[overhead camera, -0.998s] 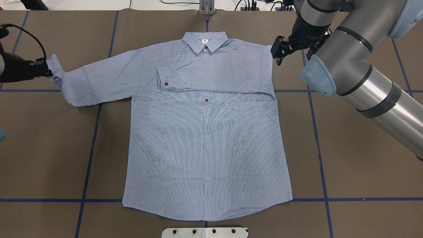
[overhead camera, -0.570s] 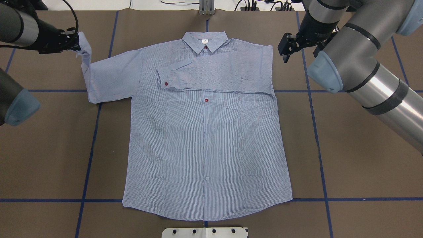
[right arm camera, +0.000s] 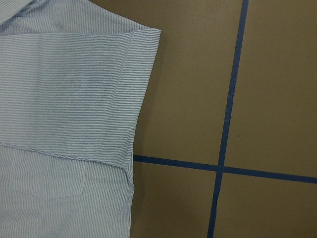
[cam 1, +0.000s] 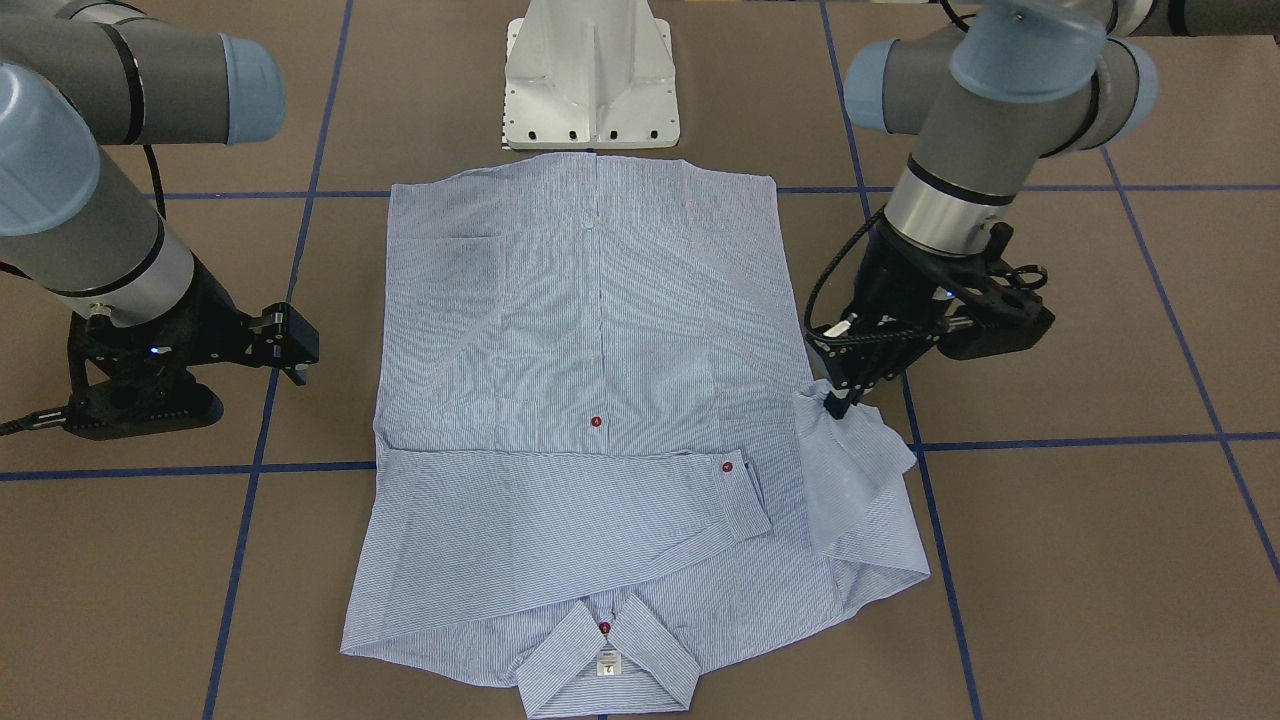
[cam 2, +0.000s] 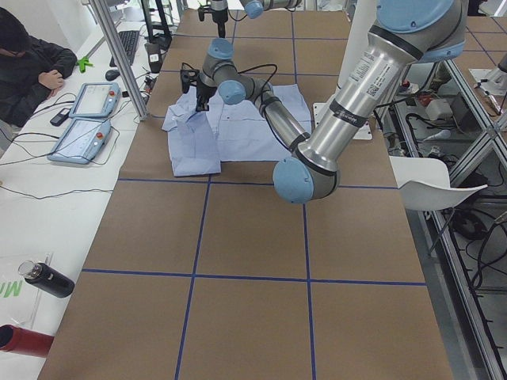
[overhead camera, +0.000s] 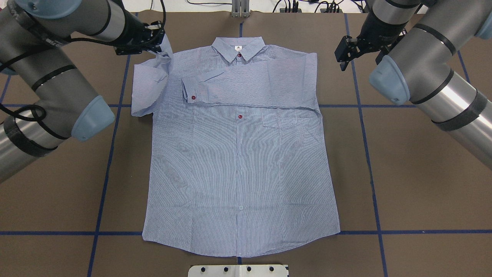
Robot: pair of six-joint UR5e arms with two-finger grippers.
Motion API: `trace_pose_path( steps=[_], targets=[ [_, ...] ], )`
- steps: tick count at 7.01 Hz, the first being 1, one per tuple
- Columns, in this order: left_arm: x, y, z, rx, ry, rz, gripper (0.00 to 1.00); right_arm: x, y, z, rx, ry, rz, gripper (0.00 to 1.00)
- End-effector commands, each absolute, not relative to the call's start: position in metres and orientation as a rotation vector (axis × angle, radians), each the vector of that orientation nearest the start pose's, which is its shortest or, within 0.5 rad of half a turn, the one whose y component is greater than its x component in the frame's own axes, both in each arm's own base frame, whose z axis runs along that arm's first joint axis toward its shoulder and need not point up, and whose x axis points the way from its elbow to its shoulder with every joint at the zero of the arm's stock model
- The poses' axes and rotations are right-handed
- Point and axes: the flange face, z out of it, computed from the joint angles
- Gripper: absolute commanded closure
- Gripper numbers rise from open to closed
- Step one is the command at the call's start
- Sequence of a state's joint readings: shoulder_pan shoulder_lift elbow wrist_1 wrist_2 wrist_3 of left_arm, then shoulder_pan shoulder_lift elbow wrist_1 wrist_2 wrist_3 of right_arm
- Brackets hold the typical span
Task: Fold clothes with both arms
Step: 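Grasp the other sleeve cuff with the left gripper and lift it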
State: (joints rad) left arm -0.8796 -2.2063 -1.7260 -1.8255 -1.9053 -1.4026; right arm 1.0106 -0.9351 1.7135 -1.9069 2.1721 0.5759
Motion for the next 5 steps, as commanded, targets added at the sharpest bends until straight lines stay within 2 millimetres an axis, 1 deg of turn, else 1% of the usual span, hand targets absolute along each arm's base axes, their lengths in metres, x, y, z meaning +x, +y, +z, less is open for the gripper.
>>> trace_pose_path(
  steps=[1, 2, 3, 4, 5],
  targets=[
    [0.363, -0.561, 0.143, 0.213, 1.131, -0.505, 1.00, -0.274, -0.601, 0.266, 0.046, -0.729, -0.120, 0.00],
    [0.374, -0.552, 0.127, 0.188, 1.158, -0.522, 1.00, -0.271, -0.601, 0.269, 0.036, -0.740, -0.127, 0.00],
    [0.379, -0.549, 0.122, 0.184, 1.165, -0.516, 1.00, -0.270, -0.601, 0.271, 0.033, -0.742, -0.126, 0.00],
    [0.379, -0.548, 0.113, 0.178, 1.181, -0.525, 1.00, -0.269, -0.601, 0.275, 0.029, -0.739, -0.122, 0.00],
    [0.393, -0.538, 0.097, 0.155, 1.204, -0.526, 1.00, -0.268, -0.601, 0.278, 0.025, -0.737, -0.121, 0.00]
  ],
)
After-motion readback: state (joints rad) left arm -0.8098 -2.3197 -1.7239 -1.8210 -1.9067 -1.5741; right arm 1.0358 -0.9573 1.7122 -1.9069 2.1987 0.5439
